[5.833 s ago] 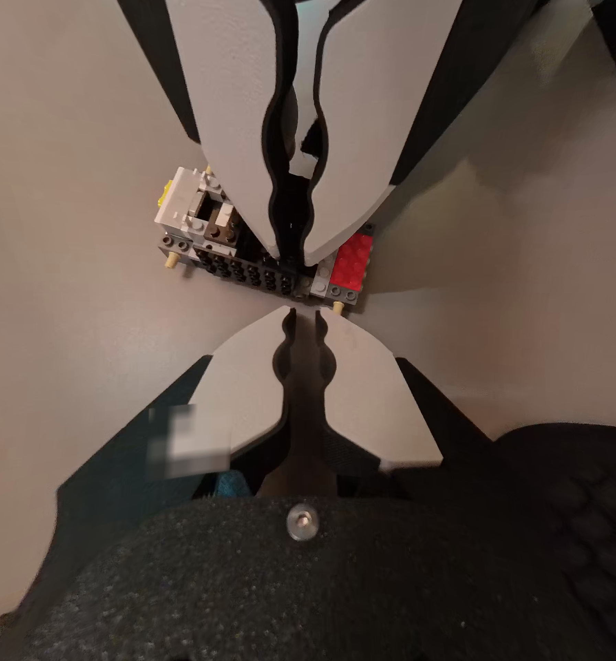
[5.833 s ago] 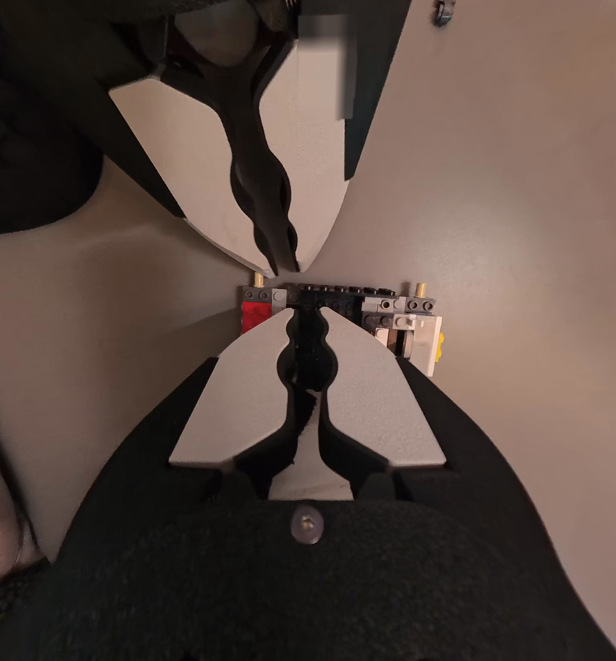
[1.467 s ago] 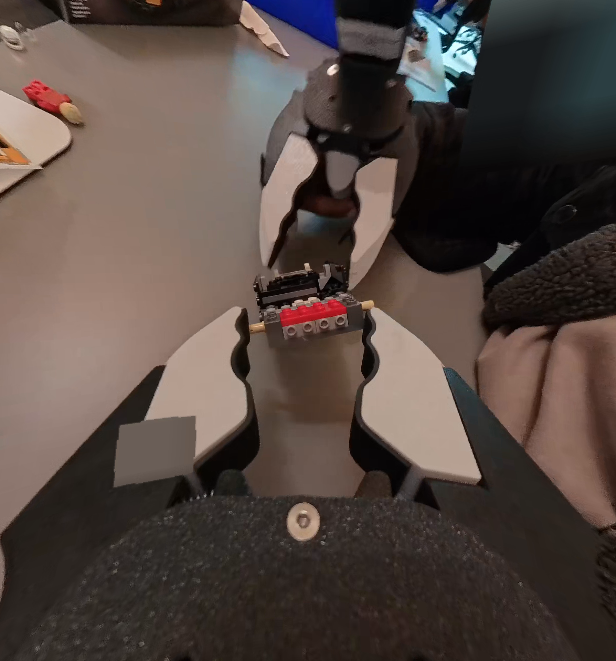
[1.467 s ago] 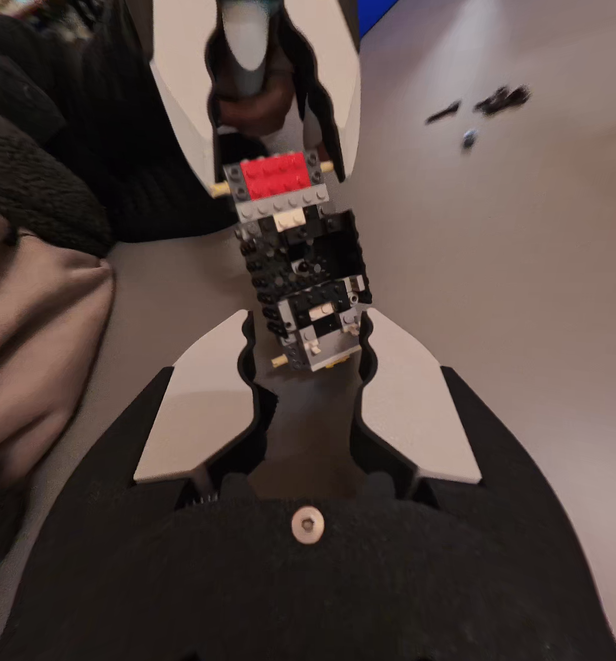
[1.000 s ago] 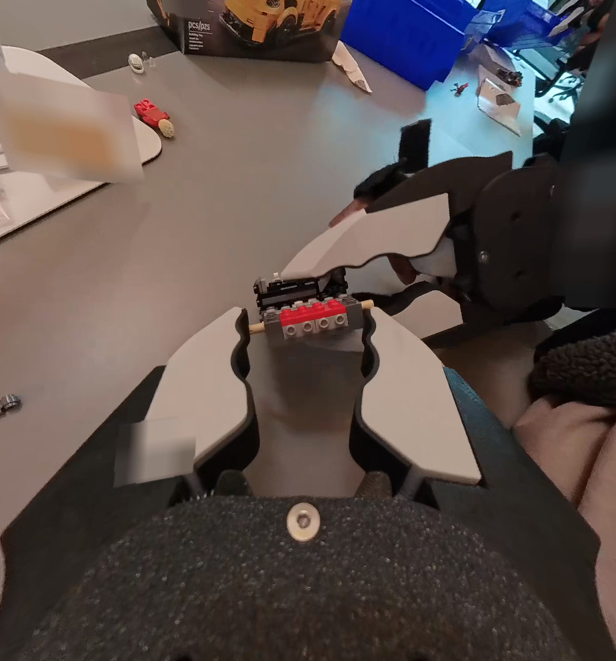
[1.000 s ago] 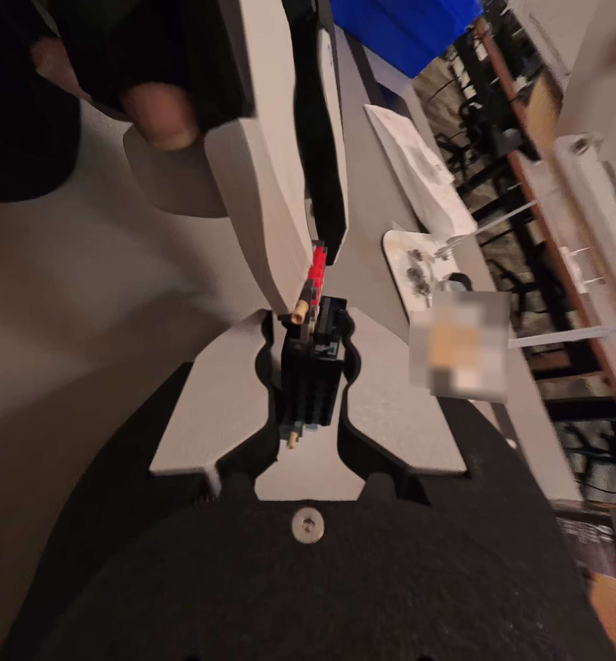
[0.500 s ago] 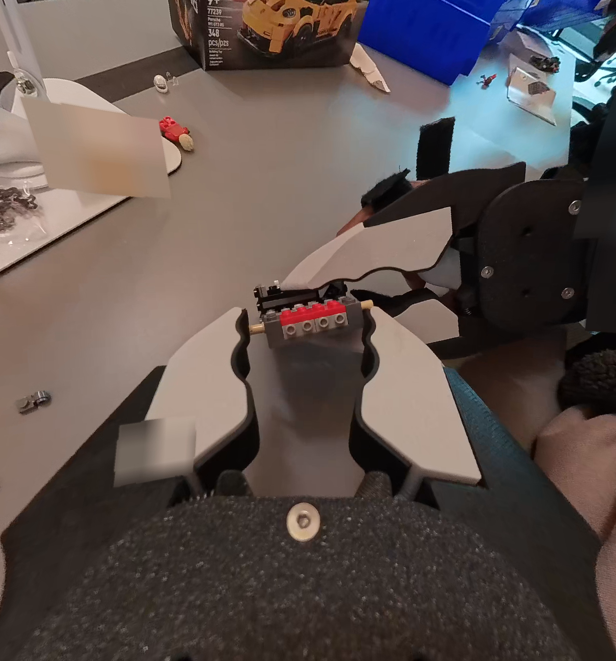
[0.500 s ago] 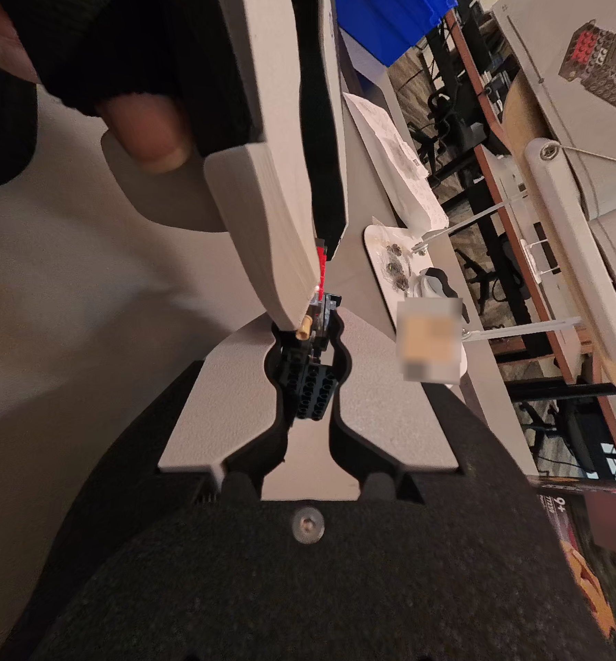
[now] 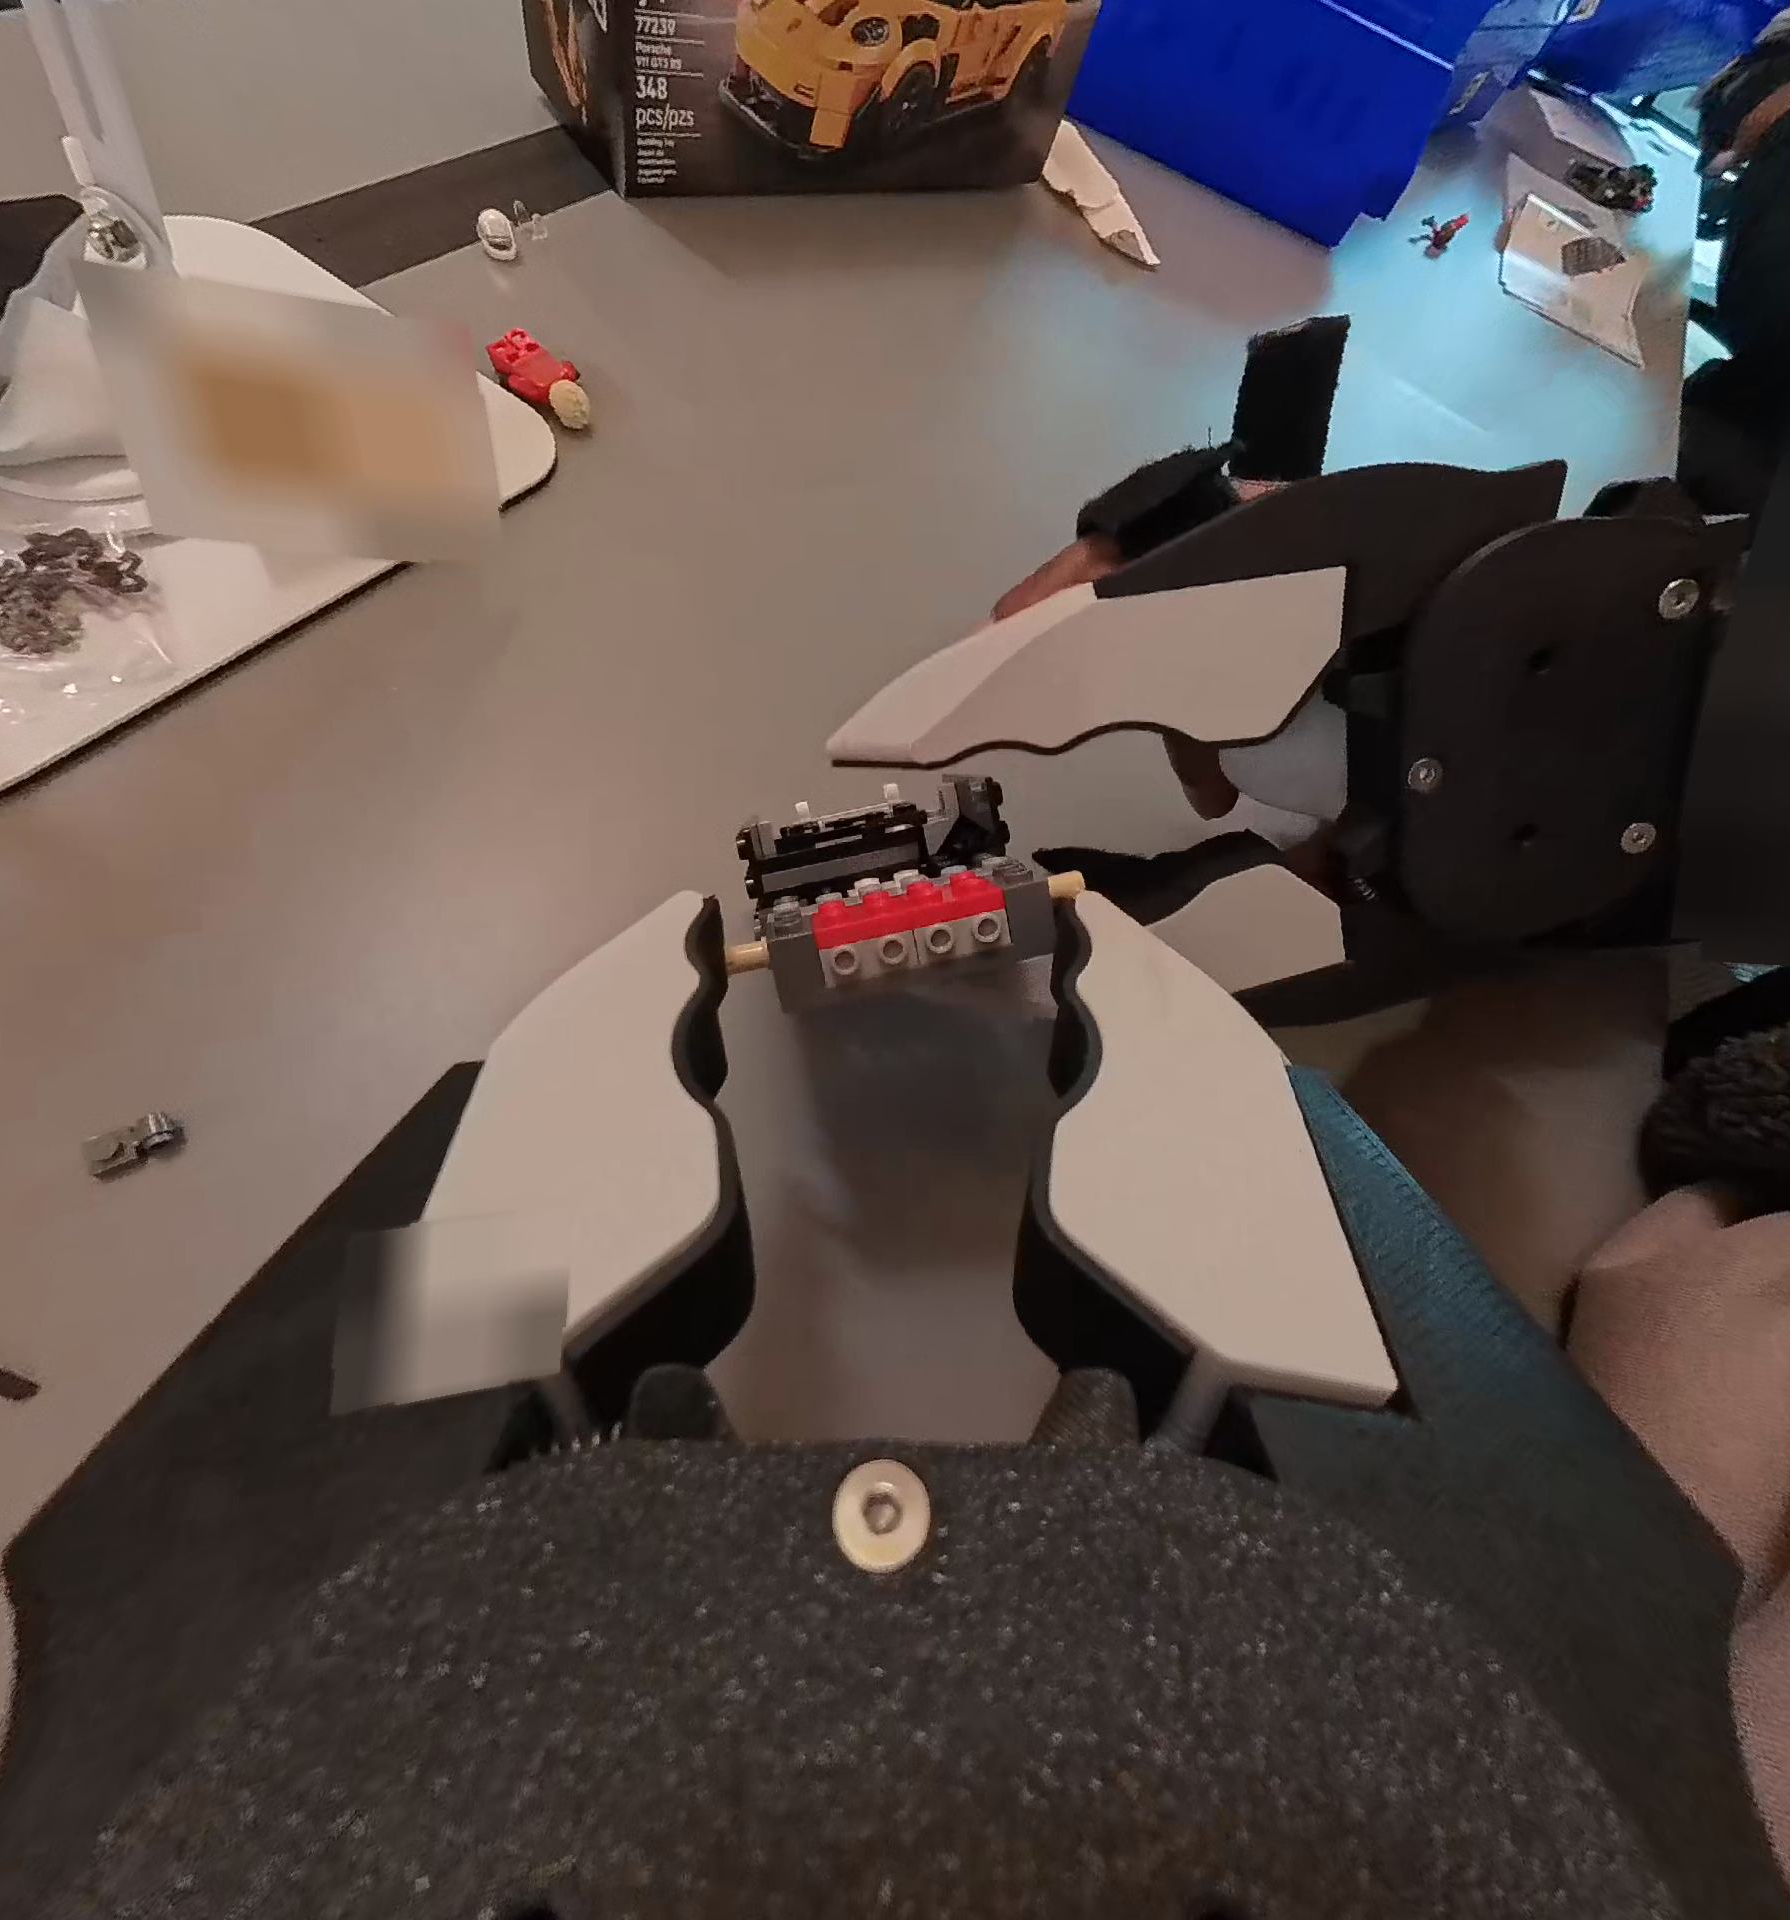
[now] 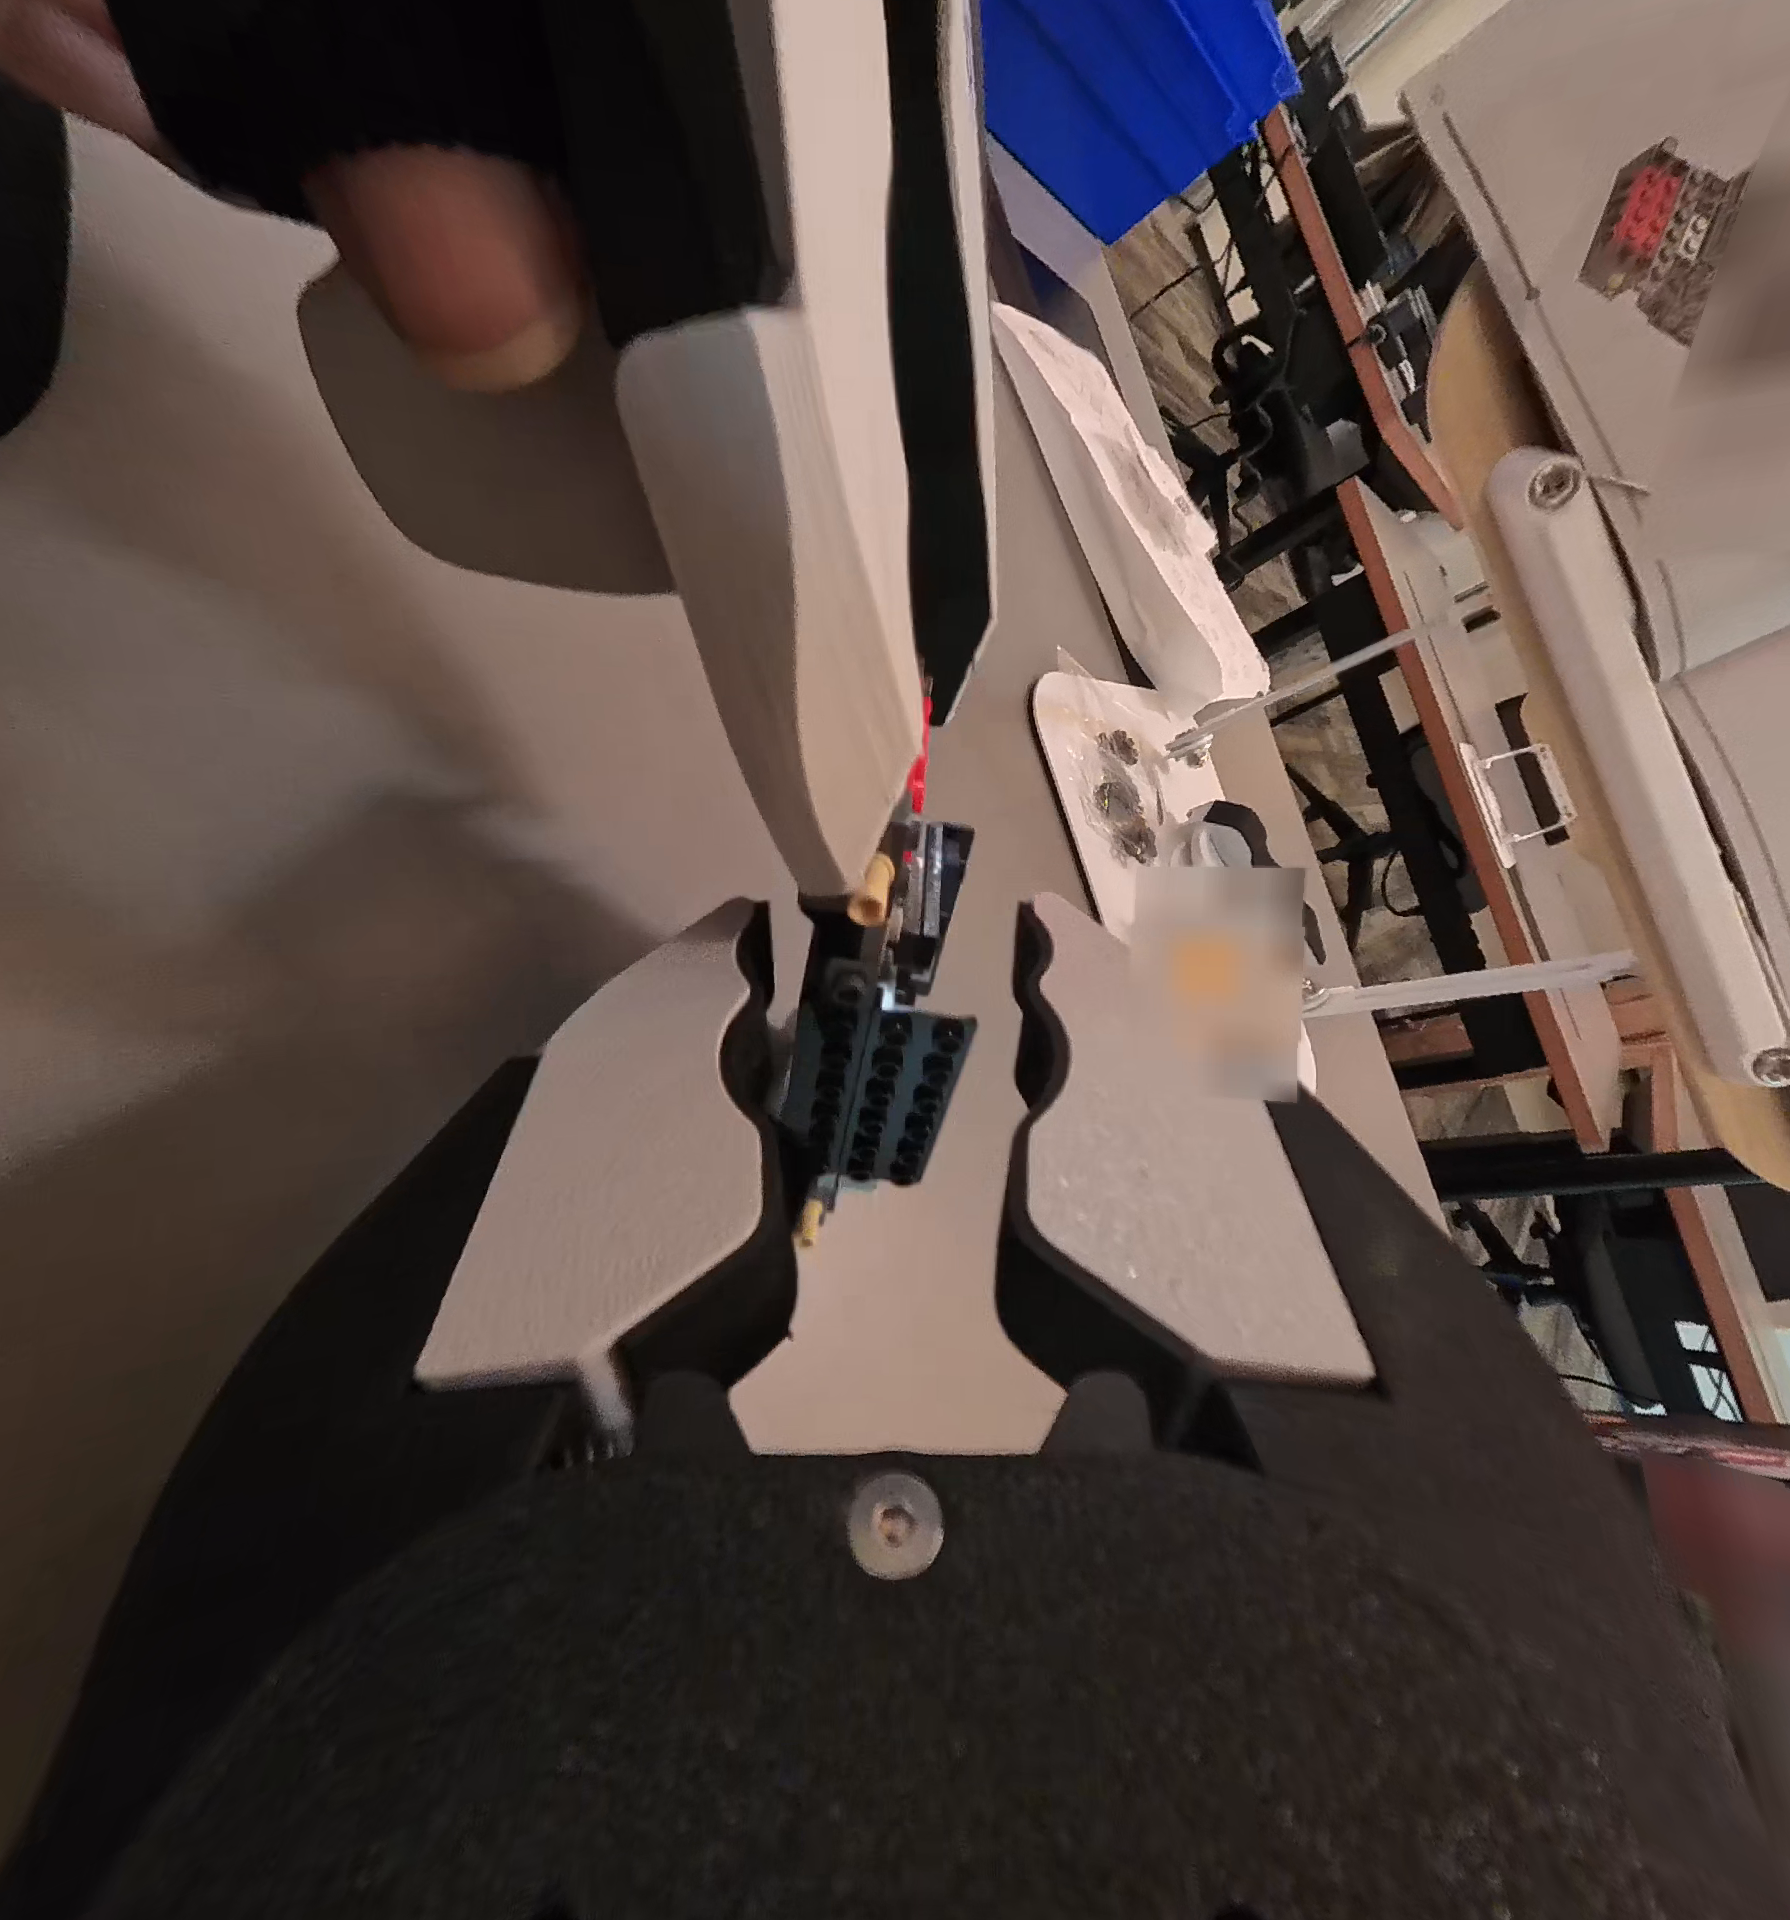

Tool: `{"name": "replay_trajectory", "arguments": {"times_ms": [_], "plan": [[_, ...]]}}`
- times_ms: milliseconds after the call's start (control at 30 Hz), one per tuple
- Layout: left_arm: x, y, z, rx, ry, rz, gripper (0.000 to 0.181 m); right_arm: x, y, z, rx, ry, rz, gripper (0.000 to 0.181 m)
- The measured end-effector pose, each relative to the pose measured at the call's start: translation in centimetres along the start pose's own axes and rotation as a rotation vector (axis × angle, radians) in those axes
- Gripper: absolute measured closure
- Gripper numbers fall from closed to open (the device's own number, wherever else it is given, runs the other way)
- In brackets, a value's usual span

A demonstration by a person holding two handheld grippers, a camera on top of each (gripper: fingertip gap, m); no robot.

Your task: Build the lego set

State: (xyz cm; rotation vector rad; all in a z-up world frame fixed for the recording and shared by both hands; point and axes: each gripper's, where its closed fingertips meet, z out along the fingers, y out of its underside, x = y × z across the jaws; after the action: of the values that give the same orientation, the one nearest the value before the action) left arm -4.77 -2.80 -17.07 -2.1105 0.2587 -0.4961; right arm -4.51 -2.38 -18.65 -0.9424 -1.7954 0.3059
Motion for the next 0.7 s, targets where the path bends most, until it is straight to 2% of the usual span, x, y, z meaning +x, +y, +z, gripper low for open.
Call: {"name": "replay_trajectory", "arguments": {"times_ms": [67, 267, 500, 700], "plan": [[-0.1, 0.0, 0.0, -0.002, -0.006, 0.003, 0.121, 0.1, 0.6, 0.1, -0.006, -0.002, -0.015, 0.135], [-0.2, 0.1, -0.1, -0.007, -0.011, 0.008, 0.121, -0.5, 1.7, 0.6, -0.014, -0.026, -0.071, 0.135], [-0.2, -0.2, -0.2, 0.02, 0.018, -0.033, 0.121, -1.1, 5.0, 2.0, -0.069, -0.077, -0.101, 0.135], [-0.1, -1.1, -0.8, 0.077, 0.047, -0.055, 0.121, 0.7, 4.3, 1.8, -0.018, 0.007, -0.1, 0.143]]}}
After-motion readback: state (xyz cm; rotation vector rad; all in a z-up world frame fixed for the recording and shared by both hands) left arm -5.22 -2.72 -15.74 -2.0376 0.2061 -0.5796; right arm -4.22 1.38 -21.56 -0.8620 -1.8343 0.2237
